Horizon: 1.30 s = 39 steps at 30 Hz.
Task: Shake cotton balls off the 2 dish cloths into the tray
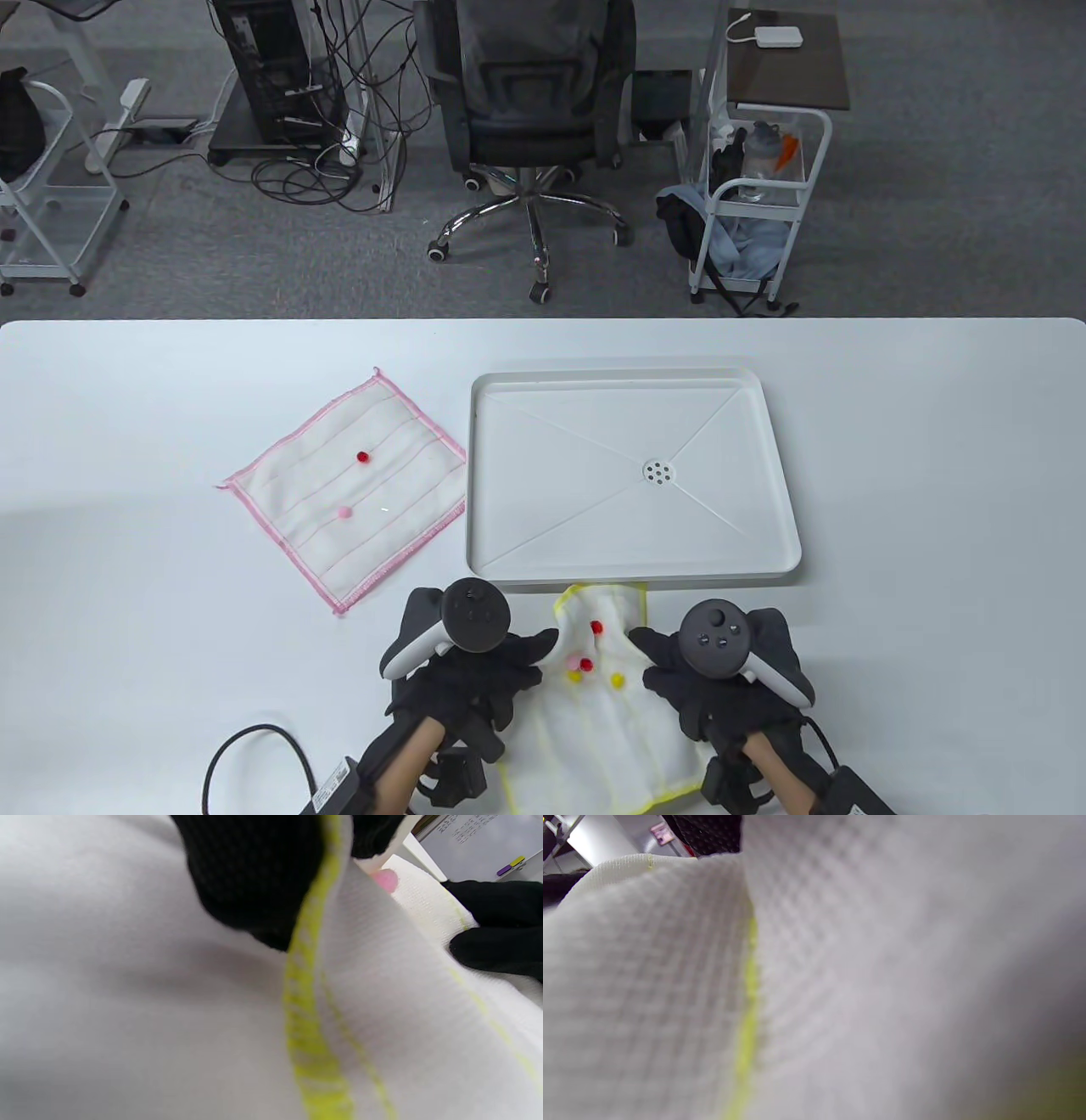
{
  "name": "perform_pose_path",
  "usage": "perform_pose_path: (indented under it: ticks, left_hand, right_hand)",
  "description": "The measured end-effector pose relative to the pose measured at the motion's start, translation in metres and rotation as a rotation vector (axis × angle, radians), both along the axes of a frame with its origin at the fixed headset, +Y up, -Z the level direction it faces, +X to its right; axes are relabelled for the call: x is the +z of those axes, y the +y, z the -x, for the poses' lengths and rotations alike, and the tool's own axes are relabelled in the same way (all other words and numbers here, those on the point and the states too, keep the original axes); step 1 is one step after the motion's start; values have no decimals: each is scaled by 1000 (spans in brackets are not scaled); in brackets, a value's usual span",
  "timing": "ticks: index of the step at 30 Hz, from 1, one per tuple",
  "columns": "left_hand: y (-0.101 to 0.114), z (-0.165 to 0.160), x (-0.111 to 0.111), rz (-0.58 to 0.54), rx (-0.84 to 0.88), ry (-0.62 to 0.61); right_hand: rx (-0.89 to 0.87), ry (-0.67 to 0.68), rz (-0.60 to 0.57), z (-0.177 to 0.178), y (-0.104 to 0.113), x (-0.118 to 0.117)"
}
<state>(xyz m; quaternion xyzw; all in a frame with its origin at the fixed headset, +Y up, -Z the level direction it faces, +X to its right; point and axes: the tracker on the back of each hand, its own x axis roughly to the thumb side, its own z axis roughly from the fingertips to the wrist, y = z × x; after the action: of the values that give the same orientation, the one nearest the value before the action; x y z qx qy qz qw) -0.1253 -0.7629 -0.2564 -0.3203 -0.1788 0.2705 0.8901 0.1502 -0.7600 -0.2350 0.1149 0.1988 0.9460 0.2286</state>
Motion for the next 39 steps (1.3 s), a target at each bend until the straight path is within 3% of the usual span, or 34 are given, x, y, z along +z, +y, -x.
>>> perform_pose_path:
  ticks: [12,19,25,28,34,39]
  left_hand:
    - [4,19,-20,138,151,61]
    - [29,28,-39,161,202,97]
    - [57,31,-71,151,239,166]
    - [67,31,-95,161,276,239]
    - [68,22,-137,216,359,397]
    - [79,18,-161,97,349,504]
  right_hand:
    - [-103,-7,53,5,12,-10]
    - [-146,-18,39,7,36,-27]
    - [-160,-68,6,9,67,-60]
    - [-165,-135,14,8,78,-89]
    - [-180,-323,-11,4,81,-142]
    - [-224,-395,-40,7,83,-170]
